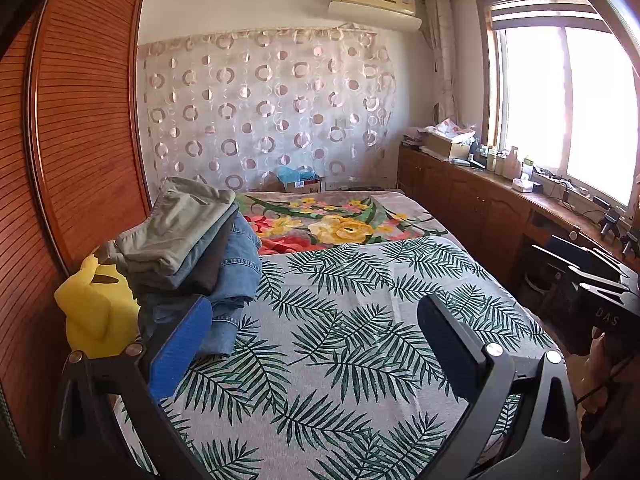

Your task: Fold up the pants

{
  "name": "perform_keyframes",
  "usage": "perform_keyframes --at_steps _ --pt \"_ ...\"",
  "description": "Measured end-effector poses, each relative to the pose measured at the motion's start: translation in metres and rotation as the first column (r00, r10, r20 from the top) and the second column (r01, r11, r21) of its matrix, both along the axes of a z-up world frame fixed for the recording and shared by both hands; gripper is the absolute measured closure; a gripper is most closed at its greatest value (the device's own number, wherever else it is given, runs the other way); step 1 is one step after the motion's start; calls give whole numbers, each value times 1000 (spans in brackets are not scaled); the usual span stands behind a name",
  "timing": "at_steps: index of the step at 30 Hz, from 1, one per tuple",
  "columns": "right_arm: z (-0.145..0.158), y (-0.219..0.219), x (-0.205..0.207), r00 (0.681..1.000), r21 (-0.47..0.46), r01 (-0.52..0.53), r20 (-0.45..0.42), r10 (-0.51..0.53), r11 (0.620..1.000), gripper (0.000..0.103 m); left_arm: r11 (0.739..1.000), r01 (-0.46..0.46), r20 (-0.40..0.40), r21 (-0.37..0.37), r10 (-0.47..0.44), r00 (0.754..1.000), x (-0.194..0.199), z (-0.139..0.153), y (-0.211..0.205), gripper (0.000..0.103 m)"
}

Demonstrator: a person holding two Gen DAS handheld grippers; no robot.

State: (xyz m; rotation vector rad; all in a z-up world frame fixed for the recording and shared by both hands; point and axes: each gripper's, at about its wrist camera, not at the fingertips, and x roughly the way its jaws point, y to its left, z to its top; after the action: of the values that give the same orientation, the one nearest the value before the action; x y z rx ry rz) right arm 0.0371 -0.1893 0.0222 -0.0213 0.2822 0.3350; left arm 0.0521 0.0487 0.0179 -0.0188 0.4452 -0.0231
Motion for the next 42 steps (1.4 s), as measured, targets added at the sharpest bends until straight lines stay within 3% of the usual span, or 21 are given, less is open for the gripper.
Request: perform_keyframes --at_steps 42 --pt "0 1 0 1000 1 -1 0 1 1000 32 1000 -1 4 2 1 1000 -2 3 1 0"
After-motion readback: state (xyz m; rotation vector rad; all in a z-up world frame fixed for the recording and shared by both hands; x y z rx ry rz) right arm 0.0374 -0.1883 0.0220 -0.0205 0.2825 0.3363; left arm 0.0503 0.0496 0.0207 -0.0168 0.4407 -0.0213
